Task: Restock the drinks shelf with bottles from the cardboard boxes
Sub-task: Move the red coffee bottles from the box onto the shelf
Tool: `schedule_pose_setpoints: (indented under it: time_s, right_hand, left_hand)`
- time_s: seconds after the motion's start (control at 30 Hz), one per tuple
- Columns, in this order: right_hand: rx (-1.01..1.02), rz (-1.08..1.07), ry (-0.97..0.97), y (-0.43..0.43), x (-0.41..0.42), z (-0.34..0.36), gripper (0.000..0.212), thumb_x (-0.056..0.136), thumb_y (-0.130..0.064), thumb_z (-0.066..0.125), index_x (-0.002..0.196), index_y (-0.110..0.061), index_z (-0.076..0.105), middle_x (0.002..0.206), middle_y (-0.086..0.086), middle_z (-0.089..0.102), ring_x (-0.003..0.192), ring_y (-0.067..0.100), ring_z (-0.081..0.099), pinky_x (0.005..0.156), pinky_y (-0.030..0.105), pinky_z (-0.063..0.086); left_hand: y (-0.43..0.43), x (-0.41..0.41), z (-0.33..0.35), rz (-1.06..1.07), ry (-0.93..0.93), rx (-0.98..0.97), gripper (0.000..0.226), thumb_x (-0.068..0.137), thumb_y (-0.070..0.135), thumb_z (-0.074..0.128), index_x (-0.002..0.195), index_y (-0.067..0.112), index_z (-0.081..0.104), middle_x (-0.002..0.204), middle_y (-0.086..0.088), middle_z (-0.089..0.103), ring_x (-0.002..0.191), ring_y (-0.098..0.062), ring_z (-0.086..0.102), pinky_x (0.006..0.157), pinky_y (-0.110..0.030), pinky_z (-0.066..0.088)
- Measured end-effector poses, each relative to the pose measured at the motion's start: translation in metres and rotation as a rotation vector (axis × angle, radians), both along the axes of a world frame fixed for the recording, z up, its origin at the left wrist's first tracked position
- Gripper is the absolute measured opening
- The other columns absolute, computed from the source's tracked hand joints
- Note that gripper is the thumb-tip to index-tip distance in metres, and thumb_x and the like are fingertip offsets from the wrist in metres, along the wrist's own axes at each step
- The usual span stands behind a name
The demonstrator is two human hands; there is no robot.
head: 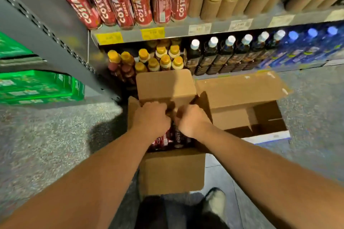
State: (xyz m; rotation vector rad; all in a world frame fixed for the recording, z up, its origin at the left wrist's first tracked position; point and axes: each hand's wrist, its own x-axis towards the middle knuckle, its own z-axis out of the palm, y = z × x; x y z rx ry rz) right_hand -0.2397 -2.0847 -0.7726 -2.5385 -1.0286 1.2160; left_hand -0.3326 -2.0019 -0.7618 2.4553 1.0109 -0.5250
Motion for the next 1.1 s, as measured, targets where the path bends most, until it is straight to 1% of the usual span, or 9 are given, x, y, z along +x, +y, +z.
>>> schedule_pose_setpoints:
  time_s: [0.1, 0.2, 0.37, 0.43, 0.57, 0.7, 0.87, 0.97, 1.1]
  right_hand:
    - [-0.005, -0.121, 0.068, -0.011, -0.010, -0.057, 0.022, 0.089, -0.022, 0.054, 0.104, -0.011, 0.067, 0.099, 0.007, 0.066, 0.092, 0.026, 0.062, 0.072, 0.027, 0.047]
    - [-0.041, -0.226, 0.118, -0.021, -0.022, -0.117, 0.015, 0.088, -0.020, 0.055, 0.094, -0.011, 0.065, 0.088, 0.004, 0.062, 0.084, 0.023, 0.061, 0.065, 0.026, 0.044]
    - [-0.088, -0.295, 0.176, -0.023, -0.039, -0.213, 0.028, 0.087, -0.020, 0.061, 0.115, -0.015, 0.059, 0.106, 0.004, 0.065, 0.098, 0.022, 0.062, 0.080, 0.032, 0.053]
    - [-0.113, -0.298, 0.220, -0.020, -0.043, -0.245, 0.037, 0.087, -0.019, 0.063, 0.123, -0.016, 0.054, 0.112, 0.004, 0.063, 0.099, 0.021, 0.060, 0.079, 0.030, 0.052]
    - [-0.181, -0.385, 0.280, -0.018, -0.051, -0.296, 0.033, 0.087, -0.018, 0.064, 0.119, -0.018, 0.055, 0.115, 0.003, 0.059, 0.094, 0.016, 0.055, 0.074, 0.027, 0.048]
    - [-0.267, -0.382, 0.333, -0.011, -0.057, -0.330, 0.030, 0.089, -0.021, 0.063, 0.117, -0.016, 0.055, 0.114, 0.005, 0.058, 0.100, 0.019, 0.057, 0.085, 0.033, 0.050]
    - [-0.283, -0.428, 0.461, 0.004, -0.057, -0.352, 0.040, 0.083, -0.022, 0.070, 0.119, -0.014, 0.056, 0.120, 0.007, 0.059, 0.110, 0.024, 0.057, 0.089, 0.034, 0.045]
    - [-0.307, -0.467, 0.475, 0.007, -0.059, -0.360, 0.047, 0.084, -0.017, 0.069, 0.126, -0.013, 0.048, 0.128, 0.009, 0.054, 0.117, 0.026, 0.053, 0.092, 0.034, 0.043]
    - [-0.312, -0.495, 0.523, 0.007, -0.057, -0.368, 0.041, 0.086, -0.012, 0.067, 0.124, -0.012, 0.051, 0.128, 0.010, 0.056, 0.119, 0.027, 0.053, 0.098, 0.037, 0.043]
  left_hand:
    - [-0.007, -0.013, -0.062, 0.030, 0.025, -0.013, 0.010, 0.092, 0.027, 0.048, 0.092, 0.020, 0.054, 0.096, -0.001, 0.056, 0.088, -0.019, 0.051, 0.069, -0.034, 0.044]
    - [-0.017, -0.029, -0.125, 0.110, 0.069, -0.064, 0.024, 0.093, 0.029, 0.049, 0.113, 0.017, 0.057, 0.109, -0.005, 0.060, 0.102, -0.024, 0.056, 0.077, -0.037, 0.047]
    - [-0.029, -0.048, -0.219, 0.354, 0.160, -0.184, 0.040, 0.088, 0.026, 0.056, 0.126, 0.014, 0.049, 0.116, -0.008, 0.058, 0.106, -0.028, 0.055, 0.084, -0.039, 0.047]
    - [-0.033, -0.051, -0.250, 0.440, 0.176, -0.203, 0.045, 0.088, 0.024, 0.057, 0.130, 0.012, 0.047, 0.119, -0.009, 0.056, 0.109, -0.029, 0.055, 0.088, -0.042, 0.048]
    - [-0.035, -0.052, -0.301, 0.601, 0.155, -0.273, 0.044, 0.088, 0.018, 0.058, 0.129, 0.007, 0.048, 0.124, -0.014, 0.054, 0.113, -0.032, 0.053, 0.094, -0.044, 0.047]
    - [-0.032, -0.050, -0.338, 0.758, 0.195, -0.339, 0.049, 0.089, 0.014, 0.057, 0.135, 0.006, 0.041, 0.132, -0.015, 0.049, 0.122, -0.033, 0.048, 0.100, -0.043, 0.043]
    - [-0.030, -0.048, -0.363, 0.891, 0.215, -0.380, 0.055, 0.093, 0.018, 0.053, 0.143, 0.009, 0.032, 0.141, -0.014, 0.040, 0.129, -0.032, 0.041, 0.105, -0.041, 0.036]
    - [-0.033, -0.042, -0.368, 0.897, 0.275, -0.356, 0.068, 0.092, 0.019, 0.055, 0.149, 0.008, 0.019, 0.148, -0.014, 0.027, 0.134, -0.033, 0.034, 0.109, -0.044, 0.033]
    - [-0.038, -0.040, -0.371, 0.906, 0.294, -0.337, 0.075, 0.090, 0.016, 0.058, 0.151, 0.012, 0.014, 0.150, -0.013, 0.021, 0.137, -0.032, 0.027, 0.112, -0.044, 0.029]
